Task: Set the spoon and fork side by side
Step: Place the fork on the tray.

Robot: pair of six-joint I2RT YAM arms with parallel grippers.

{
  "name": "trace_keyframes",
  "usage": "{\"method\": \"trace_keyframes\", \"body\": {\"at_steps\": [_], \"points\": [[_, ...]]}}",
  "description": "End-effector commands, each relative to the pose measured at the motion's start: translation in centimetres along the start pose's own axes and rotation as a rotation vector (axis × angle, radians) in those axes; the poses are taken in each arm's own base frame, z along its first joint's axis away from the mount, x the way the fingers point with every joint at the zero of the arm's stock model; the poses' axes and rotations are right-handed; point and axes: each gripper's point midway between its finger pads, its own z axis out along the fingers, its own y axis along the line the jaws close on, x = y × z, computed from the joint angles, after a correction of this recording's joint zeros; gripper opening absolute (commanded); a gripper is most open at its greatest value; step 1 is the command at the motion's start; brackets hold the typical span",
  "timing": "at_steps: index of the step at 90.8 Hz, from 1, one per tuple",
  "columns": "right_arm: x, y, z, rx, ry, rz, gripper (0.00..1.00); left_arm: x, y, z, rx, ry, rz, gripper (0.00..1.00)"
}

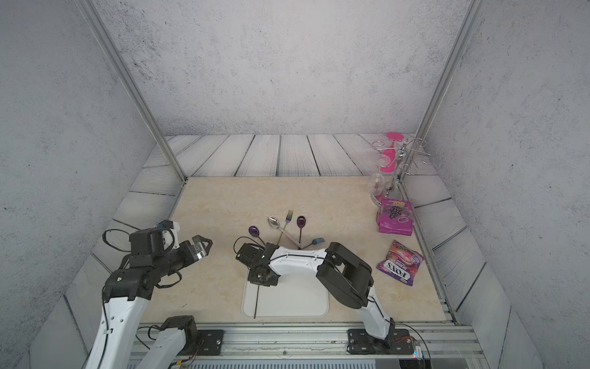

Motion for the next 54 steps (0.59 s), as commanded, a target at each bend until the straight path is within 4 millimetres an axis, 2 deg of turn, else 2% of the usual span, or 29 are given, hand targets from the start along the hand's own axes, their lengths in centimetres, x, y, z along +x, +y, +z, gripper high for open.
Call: {"method": "trace_keyframes", "body": {"at_steps": [1,21,27,46,54], "points": [[-0.5,-0.2,-1.2,-0.01,-0.028,0.006,0.15,-0.2,-0.1,0.1,0.011,-0.008,0.01,0.99],[-0.6,-0.3,-1.4,-0.026,-0.034,0.012,0.06,-0.2,-0.1,0.1,0.011,-0.007,0.009,0.99],[-0.6,0.0,-1.4,-0.038,-0.035,0.005,0.01,-0.2,-0.1,0.1,0.009,-0.006,0.008,0.99],[-0.6,2.7,-1.7,-0.212,-0.044,-0.012,0.0,-0.2,-0.1,0.1,0.009,-0.005,0.009,0.99],[-0.6,3.2,-1.6,-0.251,-0.044,-0.013,0.0,-0.2,0.0,0.1,0.007,-0.006,0.008,0.99]]}}
